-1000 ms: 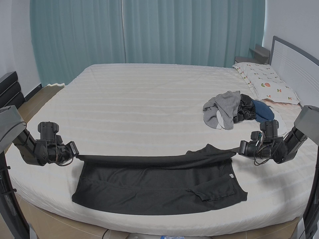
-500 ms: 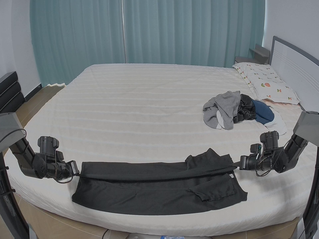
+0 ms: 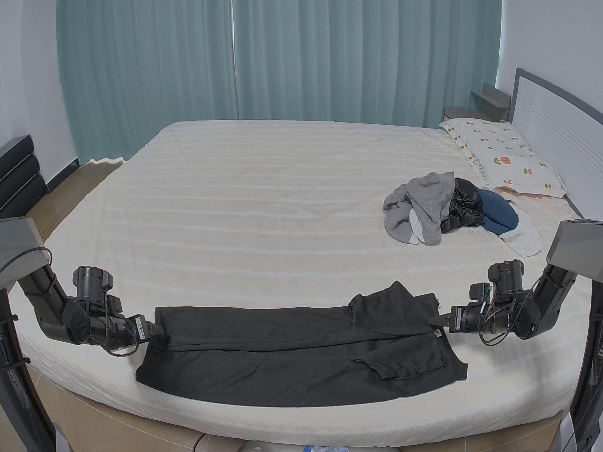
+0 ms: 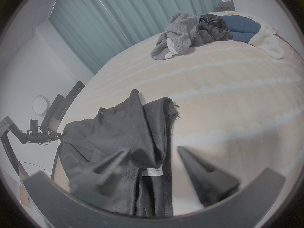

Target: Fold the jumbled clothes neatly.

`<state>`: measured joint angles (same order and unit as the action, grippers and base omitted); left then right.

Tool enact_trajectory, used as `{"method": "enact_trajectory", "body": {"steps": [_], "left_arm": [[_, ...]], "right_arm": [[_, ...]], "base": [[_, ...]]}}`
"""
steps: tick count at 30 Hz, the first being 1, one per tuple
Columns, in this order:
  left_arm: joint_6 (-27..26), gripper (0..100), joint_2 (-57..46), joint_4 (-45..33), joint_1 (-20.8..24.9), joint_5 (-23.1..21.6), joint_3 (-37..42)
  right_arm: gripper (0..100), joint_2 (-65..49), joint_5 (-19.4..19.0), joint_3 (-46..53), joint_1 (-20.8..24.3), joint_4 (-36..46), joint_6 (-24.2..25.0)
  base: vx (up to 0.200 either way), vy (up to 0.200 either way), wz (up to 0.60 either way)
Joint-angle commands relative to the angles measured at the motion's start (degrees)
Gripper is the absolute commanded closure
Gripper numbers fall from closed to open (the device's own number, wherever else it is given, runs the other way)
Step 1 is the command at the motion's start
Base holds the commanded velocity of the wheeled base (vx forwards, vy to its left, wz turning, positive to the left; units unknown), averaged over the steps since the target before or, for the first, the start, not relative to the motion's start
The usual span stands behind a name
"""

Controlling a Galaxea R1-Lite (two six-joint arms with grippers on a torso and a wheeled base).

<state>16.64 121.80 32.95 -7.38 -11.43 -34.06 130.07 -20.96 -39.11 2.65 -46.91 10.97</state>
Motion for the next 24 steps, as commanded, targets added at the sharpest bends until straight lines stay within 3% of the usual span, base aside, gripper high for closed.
{"method": "enact_trajectory", "body": {"steps": [1,5,17,24], "left_arm": [[0.3,0,-0.1,0.0,-0.1,0.0,0.1],[1.8,0,-1.4,-0.1,-0.4,-0.4,-0.6],[18.6,0,1.0,-0.1,-0.1,-4.4,-8.0],[19.6,0,5.9,0.1,0.3,-4.5,-11.0]], "right_arm": [[0,-1.3,-0.1,-0.1,-0.4,0.1,0.2],[0,-3.3,-0.2,-0.8,-1.0,0.0,4.2],[0,-1.8,-0.4,-5.8,-0.4,0.2,22.6],[0,2.0,-0.4,-9.7,-0.5,0.7,28.6]], "base": [[0.000,0.000,0.00],[0.000,0.000,0.00],[0.000,0.000,0.00],[0.000,0.000,0.00]]}}
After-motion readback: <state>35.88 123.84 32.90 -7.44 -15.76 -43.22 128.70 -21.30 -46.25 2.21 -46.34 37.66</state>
